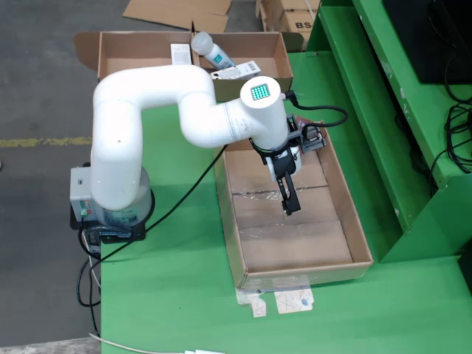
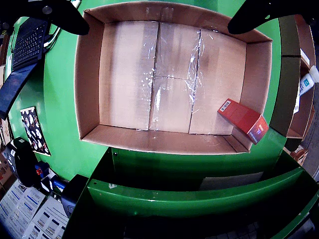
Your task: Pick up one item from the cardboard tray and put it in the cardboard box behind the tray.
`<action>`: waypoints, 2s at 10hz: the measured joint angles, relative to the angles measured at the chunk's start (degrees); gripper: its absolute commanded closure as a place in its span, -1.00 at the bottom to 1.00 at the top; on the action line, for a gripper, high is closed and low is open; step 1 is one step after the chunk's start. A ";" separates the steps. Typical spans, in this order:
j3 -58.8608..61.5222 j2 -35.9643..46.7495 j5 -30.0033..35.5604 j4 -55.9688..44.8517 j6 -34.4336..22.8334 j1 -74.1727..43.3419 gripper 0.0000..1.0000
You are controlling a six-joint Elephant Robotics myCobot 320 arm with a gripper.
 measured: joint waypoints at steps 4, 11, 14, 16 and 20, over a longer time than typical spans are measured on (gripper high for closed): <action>5.36 -3.52 -0.36 -1.93 0.53 1.57 -1.00; 11.52 -6.42 -1.59 -4.92 2.46 3.95 -1.00; 11.69 -6.77 -1.59 -4.04 2.46 4.12 -1.00; 12.75 -7.38 -1.94 -5.19 3.17 4.39 -1.00; 11.87 -6.50 -3.78 -5.62 4.57 5.35 -1.00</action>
